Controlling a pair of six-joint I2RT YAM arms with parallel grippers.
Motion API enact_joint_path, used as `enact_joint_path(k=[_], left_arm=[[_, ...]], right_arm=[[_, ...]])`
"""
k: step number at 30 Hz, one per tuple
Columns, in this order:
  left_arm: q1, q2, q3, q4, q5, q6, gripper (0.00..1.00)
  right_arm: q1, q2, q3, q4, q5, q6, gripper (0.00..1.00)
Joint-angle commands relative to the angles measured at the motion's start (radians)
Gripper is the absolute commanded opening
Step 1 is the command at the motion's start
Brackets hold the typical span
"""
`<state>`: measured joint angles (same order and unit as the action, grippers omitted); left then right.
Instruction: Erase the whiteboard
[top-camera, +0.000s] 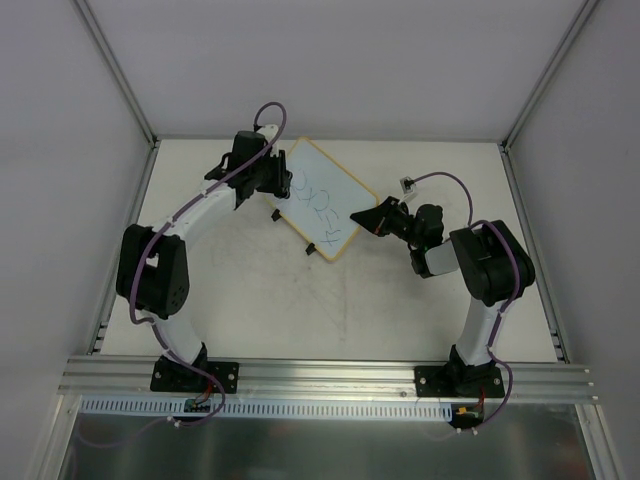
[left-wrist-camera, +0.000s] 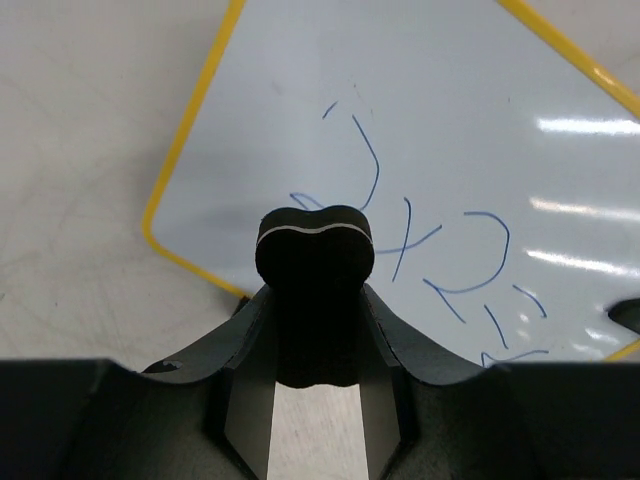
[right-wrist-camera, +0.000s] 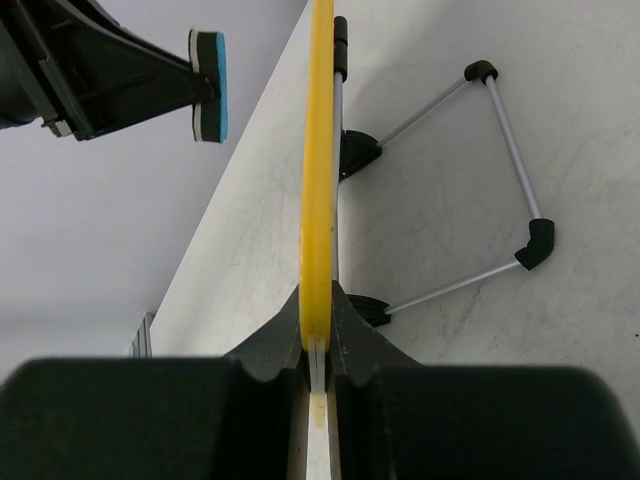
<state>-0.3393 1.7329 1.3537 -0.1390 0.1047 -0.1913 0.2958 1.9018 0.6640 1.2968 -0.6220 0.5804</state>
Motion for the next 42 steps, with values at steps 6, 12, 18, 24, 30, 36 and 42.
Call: enact_joint_path(k=[6,12,18,24,30,36,42], left_arm=[[-0.001,0.120,0.128,0.134,0.026,0.075,0.00],[0.000,0.186,0.194,0.162,0.000,0.084,0.00],[0.008,0.240,0.261,0.157,0.007,0.069,0.00],[0.034,0.298,0.320,0.104,0.024,0.033,0.00],[0.037,0.327,0.347,0.073,0.039,0.023,0.00],[0.037,0.346,0.357,0.059,0.084,0.018,0.00],[0.025,0.361,0.364,0.056,0.147,0.015,0.00]], right_arm=[[-0.004,0.009,0.031,0.234,-0.025,0.006,0.02],[-0.004,0.011,0.031,0.234,-0.025,0.007,0.02],[-0.004,0.011,0.031,0.234,-0.027,0.004,0.02],[-0.004,0.006,0.029,0.234,-0.030,0.001,0.02],[-0.004,-0.001,0.028,0.234,-0.031,-0.001,0.01],[-0.004,-0.004,0.023,0.234,-0.030,-0.001,0.01],[-0.006,-0.009,0.023,0.234,-0.031,-0.002,0.01]])
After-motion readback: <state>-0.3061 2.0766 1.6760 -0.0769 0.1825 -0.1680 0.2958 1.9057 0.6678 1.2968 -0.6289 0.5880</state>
